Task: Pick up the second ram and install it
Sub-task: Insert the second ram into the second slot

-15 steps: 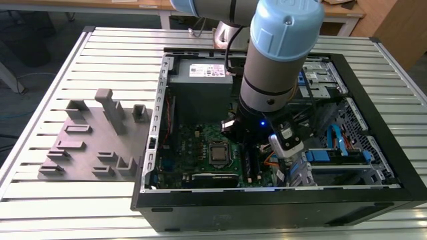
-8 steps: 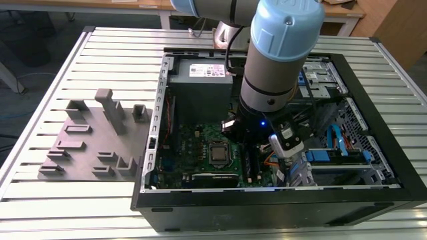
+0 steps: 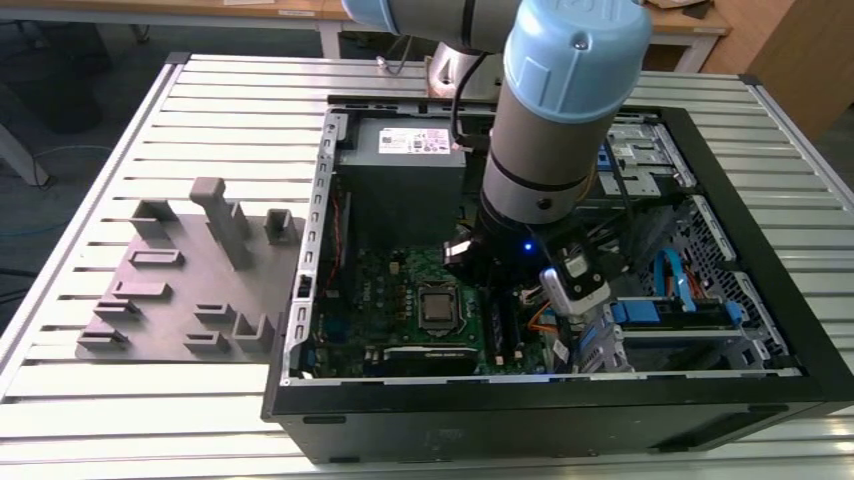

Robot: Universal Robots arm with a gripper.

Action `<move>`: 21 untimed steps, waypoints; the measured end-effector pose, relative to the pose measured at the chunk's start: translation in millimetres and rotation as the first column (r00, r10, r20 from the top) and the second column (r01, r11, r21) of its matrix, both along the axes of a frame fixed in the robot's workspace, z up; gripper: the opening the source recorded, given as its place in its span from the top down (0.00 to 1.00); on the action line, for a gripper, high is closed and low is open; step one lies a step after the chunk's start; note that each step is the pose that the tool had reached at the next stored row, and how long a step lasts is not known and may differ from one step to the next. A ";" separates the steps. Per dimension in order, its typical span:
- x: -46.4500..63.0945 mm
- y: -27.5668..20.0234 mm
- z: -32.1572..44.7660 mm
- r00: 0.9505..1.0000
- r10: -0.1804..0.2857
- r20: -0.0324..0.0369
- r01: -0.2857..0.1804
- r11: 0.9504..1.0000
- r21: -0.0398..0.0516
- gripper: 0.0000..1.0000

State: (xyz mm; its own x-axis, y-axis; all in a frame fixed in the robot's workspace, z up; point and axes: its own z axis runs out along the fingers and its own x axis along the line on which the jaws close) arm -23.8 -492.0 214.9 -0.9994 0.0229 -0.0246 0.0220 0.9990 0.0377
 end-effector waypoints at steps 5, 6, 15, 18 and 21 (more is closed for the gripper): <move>0.2 0.0 -0.9 1.000 0.007 -0.001 -0.007 1.000 0.000 0.89; 0.3 0.1 -1.7 1.000 0.007 0.000 -0.007 1.000 0.000 0.89; 0.2 0.1 -7.3 1.000 0.007 -0.001 -0.007 1.000 0.000 0.89; 0.2 0.2 -7.4 1.000 0.007 -0.001 -0.007 1.000 0.000 0.89; 0.2 0.2 -7.6 1.000 0.007 0.000 -0.007 1.000 0.000 0.88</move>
State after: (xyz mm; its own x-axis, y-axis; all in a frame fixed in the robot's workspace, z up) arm -23.6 -491.8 207.3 -0.9996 0.0163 -0.0241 0.0154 0.9992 0.0379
